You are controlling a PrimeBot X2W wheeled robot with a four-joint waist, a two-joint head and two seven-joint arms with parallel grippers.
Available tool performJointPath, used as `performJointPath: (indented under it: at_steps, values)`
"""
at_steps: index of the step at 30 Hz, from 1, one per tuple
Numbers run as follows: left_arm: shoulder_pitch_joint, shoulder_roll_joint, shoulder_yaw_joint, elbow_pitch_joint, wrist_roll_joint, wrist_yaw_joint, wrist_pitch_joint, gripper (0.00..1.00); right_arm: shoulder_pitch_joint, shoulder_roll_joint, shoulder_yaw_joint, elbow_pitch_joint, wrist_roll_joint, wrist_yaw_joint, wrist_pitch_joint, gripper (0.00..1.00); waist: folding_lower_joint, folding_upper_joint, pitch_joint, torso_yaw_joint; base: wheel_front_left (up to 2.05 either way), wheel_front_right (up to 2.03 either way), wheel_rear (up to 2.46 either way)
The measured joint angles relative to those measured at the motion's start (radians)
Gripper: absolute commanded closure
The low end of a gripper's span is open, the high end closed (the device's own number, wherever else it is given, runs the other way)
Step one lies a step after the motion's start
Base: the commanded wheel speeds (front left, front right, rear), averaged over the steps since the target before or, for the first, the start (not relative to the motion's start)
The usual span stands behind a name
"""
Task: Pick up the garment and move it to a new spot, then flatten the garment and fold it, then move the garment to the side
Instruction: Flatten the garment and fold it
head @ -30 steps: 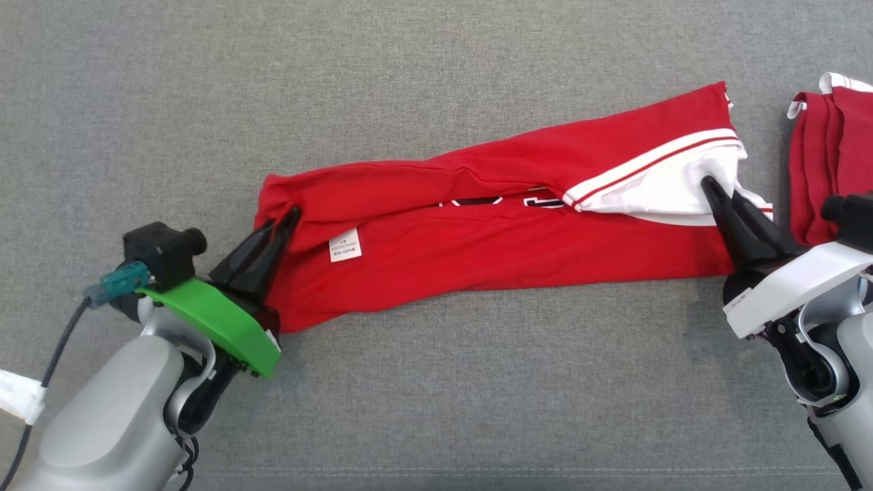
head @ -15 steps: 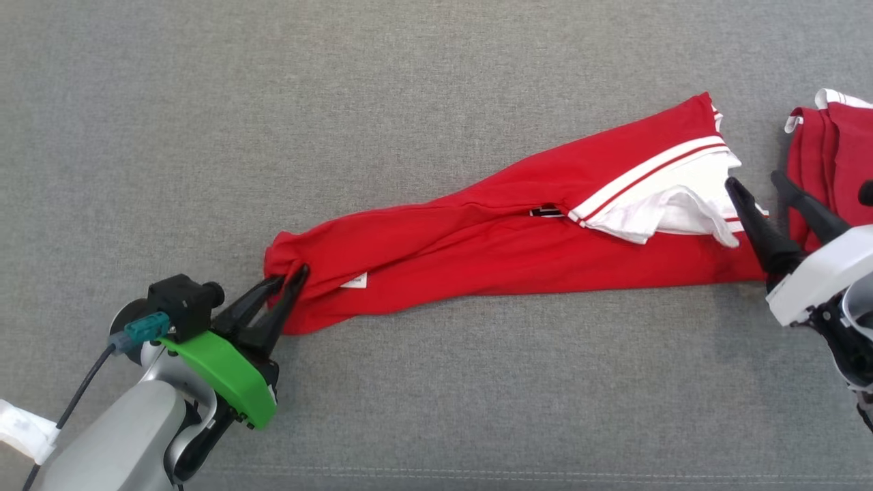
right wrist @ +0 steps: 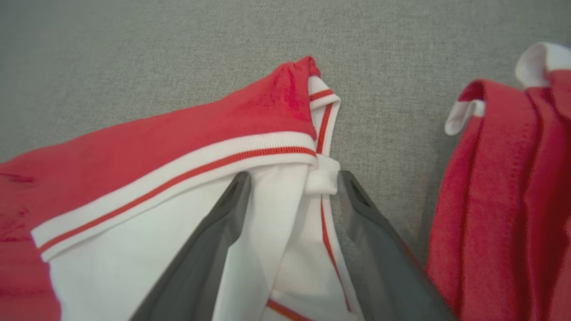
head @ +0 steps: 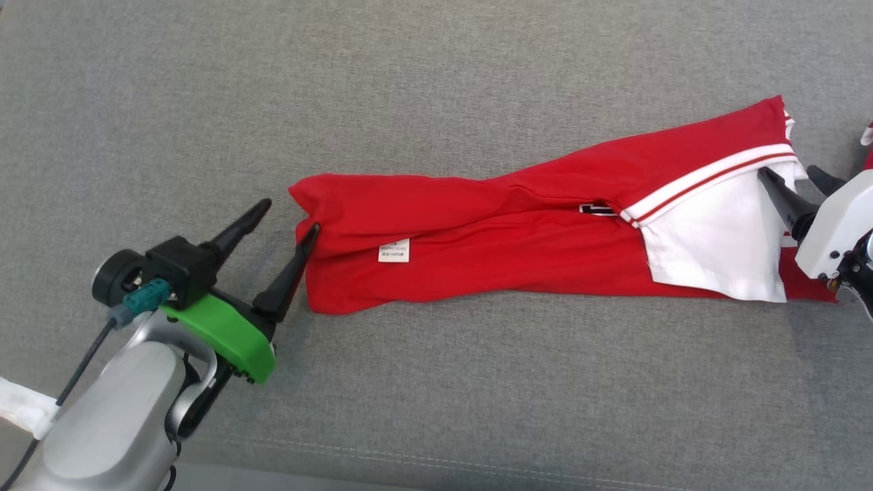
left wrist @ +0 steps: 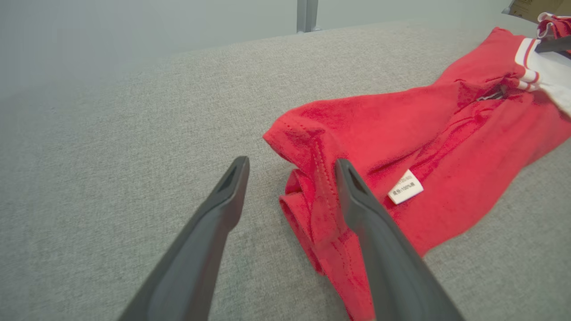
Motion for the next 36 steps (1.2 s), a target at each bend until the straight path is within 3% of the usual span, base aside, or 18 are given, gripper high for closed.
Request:
performJointPath:
  at_steps: [12, 22, 36]
  values:
    - [0.045, -0.077, 0.197, -0.083, 0.005, 0.083, 0.000, 0.00, -0.039, -0.073, 0.010, 0.049, -0.010, -0.021, 0.171, 0.00, 0.0000, 0.0000, 0.025, 0.086, 0.00, 0.00, 0.00]
    - [0.125, -0.105, 0.287, -0.118, 0.014, 0.083, 0.000, 0.00, -0.058, -0.090, 0.021, 0.038, 0.054, -0.026, 0.319, 0.00, 0.0000, 0.0000, 0.006, 0.104, 0.00, 0.00, 0.00]
    - [0.206, -0.126, 0.341, -0.176, 0.043, 0.054, 0.000, 0.00, -0.030, -0.130, -0.009, -0.021, 0.101, -0.021, 0.427, 0.00, 0.0000, 0.0000, -0.021, 0.038, 0.00, 0.00, 0.00]
